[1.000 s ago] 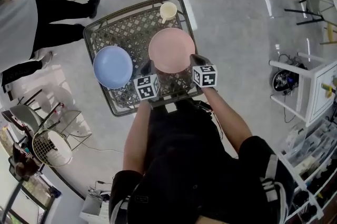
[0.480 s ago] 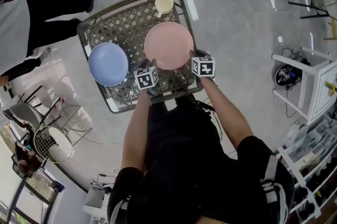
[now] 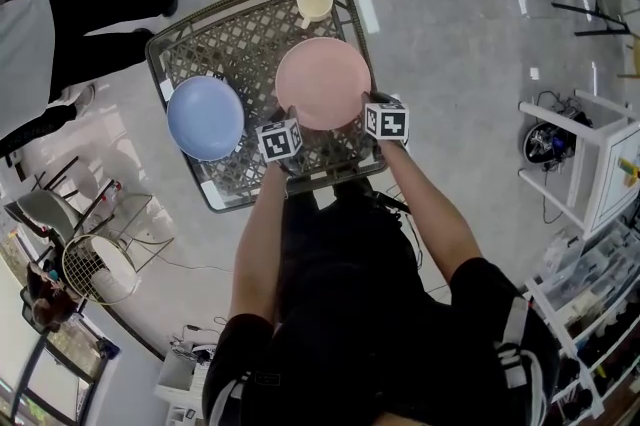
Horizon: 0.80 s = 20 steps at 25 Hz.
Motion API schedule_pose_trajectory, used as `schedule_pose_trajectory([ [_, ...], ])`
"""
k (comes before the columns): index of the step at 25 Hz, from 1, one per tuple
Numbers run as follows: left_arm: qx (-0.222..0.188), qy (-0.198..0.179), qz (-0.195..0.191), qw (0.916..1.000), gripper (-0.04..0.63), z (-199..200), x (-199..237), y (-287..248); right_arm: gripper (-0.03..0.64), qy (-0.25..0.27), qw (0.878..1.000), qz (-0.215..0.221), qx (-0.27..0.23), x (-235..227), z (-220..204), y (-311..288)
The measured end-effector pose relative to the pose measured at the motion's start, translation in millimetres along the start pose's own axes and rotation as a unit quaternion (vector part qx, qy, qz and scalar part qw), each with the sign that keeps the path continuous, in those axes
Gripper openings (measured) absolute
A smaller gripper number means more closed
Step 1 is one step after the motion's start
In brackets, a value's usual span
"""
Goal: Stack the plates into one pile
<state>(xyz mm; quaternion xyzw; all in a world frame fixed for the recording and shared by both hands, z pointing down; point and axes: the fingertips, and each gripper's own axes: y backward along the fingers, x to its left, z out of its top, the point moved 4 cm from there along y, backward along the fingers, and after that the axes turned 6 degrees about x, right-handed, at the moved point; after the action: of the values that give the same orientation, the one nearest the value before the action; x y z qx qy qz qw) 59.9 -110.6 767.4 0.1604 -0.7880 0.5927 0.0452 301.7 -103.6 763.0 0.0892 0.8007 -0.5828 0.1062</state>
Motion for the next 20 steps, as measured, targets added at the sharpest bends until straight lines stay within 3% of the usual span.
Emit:
schedule_pose_trajectory([
  [10, -0.039, 0.017, 0.001, 0.9991, 0.092, -12, 7, 43, 0.05, 0.048, 0.998, 0.026, 0.005, 27, 1, 18],
  [20, -0.105, 0.087, 0.032, 0.9902, 0.092, -37, 59, 115, 0.049, 0.139, 0.989, 0.06, -0.004, 113, 20, 28],
])
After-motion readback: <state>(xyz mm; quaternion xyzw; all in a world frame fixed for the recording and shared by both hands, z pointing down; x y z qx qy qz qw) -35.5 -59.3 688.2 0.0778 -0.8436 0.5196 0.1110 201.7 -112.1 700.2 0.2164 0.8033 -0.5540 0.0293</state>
